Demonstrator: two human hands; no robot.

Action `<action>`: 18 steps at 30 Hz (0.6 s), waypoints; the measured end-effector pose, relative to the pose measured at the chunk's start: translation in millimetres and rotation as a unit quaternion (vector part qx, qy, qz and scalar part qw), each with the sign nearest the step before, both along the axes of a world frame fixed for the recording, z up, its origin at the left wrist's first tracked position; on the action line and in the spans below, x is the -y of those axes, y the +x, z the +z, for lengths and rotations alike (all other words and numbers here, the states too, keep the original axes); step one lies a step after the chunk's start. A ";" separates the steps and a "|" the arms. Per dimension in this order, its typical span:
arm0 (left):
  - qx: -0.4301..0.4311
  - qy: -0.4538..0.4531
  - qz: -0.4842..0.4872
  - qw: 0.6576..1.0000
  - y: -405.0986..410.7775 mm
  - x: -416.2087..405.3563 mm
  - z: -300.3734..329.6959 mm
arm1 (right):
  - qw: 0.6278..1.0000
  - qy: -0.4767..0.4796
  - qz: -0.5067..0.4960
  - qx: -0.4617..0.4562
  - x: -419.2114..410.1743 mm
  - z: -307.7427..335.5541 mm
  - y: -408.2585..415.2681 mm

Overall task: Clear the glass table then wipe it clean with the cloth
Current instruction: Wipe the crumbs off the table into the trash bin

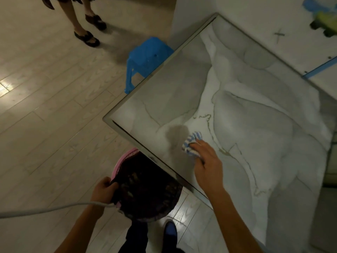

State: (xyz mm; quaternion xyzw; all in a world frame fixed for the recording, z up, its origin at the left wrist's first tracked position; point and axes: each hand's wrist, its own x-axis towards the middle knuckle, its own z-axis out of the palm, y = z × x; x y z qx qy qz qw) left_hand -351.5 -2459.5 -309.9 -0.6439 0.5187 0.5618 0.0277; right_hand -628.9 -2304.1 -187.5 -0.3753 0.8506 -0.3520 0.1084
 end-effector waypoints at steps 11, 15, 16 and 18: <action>0.027 -0.012 -0.025 0.999 -6.2 -83.3 7.0 | 0.969 0.052 0.183 0.157 -78.7 -68.2 112.9; 0.031 -0.009 -0.046 0.998 -6.0 -115.5 14.4 | 0.968 0.018 0.066 0.240 -138.0 -57.1 127.4; 0.026 -0.005 -0.049 0.998 -4.8 -119.9 15.9 | 0.974 0.003 0.046 0.220 -147.3 -53.3 124.0; 0.031 -0.005 -0.062 0.998 -3.3 -130.4 18.2 | 0.977 -0.004 0.021 0.212 -163.6 -43.8 114.5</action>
